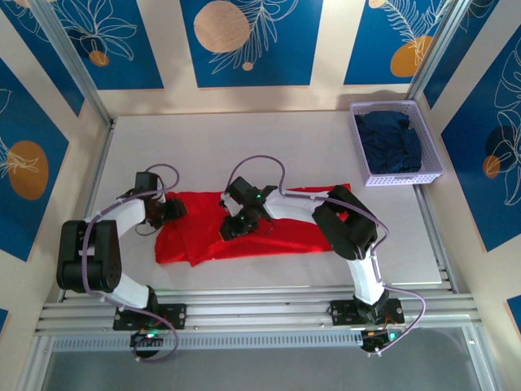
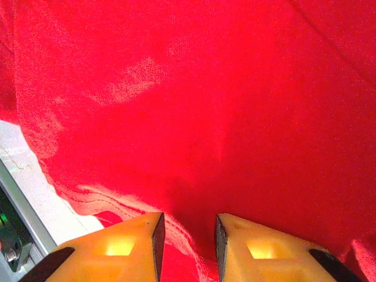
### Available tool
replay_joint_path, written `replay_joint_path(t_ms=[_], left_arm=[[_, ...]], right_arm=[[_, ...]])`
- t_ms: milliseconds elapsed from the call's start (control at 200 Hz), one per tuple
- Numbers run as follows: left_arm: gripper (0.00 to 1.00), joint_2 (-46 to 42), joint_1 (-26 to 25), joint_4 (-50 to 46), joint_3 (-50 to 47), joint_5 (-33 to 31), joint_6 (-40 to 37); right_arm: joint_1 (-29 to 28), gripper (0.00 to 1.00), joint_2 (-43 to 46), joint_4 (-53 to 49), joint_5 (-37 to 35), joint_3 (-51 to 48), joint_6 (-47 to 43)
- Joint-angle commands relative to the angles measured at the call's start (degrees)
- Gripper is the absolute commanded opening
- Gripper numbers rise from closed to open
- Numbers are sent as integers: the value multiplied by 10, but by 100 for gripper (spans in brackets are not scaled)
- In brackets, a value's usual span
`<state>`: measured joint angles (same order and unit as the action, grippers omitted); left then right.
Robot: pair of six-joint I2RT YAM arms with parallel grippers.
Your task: Fold the inside-out t-shirt
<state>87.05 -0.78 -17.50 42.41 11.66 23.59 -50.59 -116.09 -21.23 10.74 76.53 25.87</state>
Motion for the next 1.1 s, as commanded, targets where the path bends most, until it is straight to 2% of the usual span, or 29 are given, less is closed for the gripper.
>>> replay_joint_path(t_ms=[0,520,620,730,860,985,1095], left_arm=[[55,15,-34,16,-26,126,4],[30,9,-65,25,-45,110,0],[21,12,-67,28,-43,102,1],[0,23,-67,32,-39,96,10],[0,12,-65,56,-46,80,28],[0,-49,-65,105,-72,60,71],[0,-85,-54,75,-59,41,80]], right_arm=[[-5,31,-11,-11,4,14,1],[-8,31,-19,-15,3,23,5],[-8,31,-18,-18,2,26,4],[-8,31,-17,-20,-1,30,3],[-8,31,-6,-28,-3,34,5],[-2,38,33,-34,-18,31,4],[14,42,83,-32,-32,16,4]])
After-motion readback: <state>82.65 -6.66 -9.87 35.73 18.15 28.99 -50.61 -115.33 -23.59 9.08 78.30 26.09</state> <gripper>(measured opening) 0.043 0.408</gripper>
